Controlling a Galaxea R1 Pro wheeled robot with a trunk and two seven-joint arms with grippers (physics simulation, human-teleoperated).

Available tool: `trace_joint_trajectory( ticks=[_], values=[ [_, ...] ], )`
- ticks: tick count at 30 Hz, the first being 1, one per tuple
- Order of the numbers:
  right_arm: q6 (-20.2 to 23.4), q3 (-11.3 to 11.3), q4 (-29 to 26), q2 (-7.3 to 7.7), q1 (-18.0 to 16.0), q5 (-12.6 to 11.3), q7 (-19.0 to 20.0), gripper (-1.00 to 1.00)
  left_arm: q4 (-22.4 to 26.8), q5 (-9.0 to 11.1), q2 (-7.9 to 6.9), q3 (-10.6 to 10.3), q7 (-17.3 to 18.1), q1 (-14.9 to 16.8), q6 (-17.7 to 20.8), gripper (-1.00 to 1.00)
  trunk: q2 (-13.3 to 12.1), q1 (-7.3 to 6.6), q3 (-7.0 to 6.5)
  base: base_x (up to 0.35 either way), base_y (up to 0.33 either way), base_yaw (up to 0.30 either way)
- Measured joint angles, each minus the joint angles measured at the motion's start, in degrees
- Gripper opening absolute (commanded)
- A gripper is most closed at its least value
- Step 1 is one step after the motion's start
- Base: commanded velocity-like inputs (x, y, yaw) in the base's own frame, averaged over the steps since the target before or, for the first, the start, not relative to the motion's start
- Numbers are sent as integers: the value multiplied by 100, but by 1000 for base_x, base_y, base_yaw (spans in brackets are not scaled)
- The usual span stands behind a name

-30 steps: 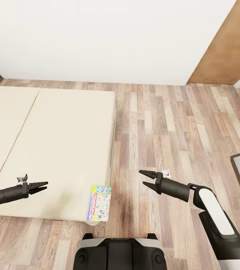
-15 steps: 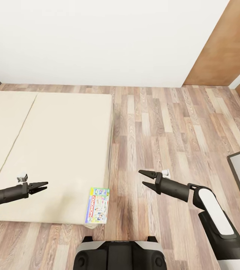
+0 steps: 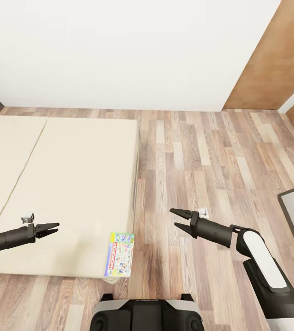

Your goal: Put all the toys in the child's room - the three board games (two on the bed and one on the table), the two jigsaw puzzles on the table, and the tennis ball on the table - inside the toy box on the table in the child's room.

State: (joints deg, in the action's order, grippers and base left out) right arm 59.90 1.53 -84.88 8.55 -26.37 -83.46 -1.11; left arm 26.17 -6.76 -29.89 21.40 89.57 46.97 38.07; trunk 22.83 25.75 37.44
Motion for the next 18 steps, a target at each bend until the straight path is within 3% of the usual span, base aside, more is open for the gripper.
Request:
trace_joint_trajectory(
  ticks=[18],
  values=[
    [0, -8, 0, 11, -3, 7, 0, 100, 0, -7, 14, -1, 0, -1, 0, 100, 0, 0, -170, 0, 0, 66]
  ],
)
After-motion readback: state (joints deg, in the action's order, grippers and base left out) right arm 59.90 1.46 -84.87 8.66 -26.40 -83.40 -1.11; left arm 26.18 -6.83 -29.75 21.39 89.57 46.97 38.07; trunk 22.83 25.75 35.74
